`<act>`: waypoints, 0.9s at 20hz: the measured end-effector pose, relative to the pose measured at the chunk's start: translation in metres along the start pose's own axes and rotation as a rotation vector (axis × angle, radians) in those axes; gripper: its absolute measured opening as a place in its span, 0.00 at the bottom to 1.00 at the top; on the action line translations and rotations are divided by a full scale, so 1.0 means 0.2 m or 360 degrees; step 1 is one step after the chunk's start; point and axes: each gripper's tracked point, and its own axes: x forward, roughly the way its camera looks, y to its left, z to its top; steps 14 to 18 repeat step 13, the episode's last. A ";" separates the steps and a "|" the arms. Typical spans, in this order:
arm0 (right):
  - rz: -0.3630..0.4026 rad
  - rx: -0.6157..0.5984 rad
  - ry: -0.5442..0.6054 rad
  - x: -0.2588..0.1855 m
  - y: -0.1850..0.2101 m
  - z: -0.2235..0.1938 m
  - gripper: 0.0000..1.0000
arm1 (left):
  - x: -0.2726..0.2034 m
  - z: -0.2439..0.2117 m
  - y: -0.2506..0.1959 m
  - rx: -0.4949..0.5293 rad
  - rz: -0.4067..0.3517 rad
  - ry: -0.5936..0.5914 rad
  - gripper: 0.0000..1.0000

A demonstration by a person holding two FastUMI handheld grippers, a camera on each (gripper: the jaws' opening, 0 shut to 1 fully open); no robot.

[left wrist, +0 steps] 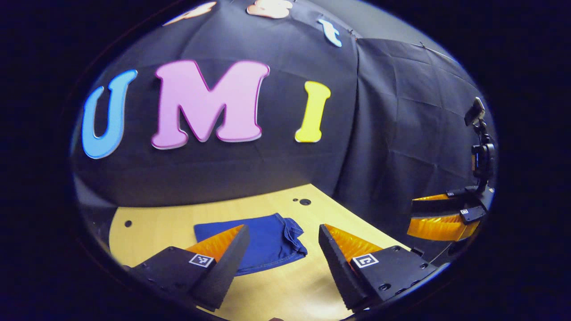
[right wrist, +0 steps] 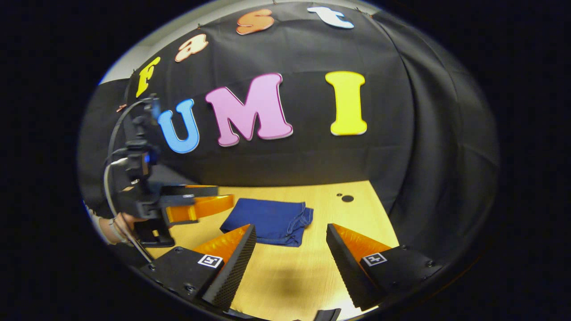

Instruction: Grasp the waist and the cuffs of the jeans and fold them to make the two legs overlap; first hold the waist and fold one-third of the jeans toward the cuffs, then hold the cuffs and fold the remaining one-third in the same direction to finish folding.

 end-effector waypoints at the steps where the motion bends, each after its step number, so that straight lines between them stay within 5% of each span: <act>1: 0.0015 -0.0001 -0.0064 -0.07 0.07 0.06 0.97 | -0.19 0.08 0.03 -0.0028 0.0075 -0.0110 0.97; 5: -0.0038 -0.0173 -0.0252 -0.35 0.27 0.24 0.97 | -0.80 0.27 0.13 0.0010 0.0290 -0.0421 0.96; 7: -0.0073 -0.0199 -0.0353 -0.46 0.36 0.32 0.97 | -1.01 0.24 0.17 0.0036 0.0386 -0.0434 0.96; 13: -0.0205 -0.0357 -0.0620 -0.66 0.44 0.52 1.00 | -1.20 0.24 0.10 -0.0008 0.0462 -0.0476 0.96; 18: -0.0205 -0.0357 -0.0620 -0.66 0.44 0.52 1.00 | -1.20 0.24 0.10 -0.0008 0.0462 -0.0476 0.96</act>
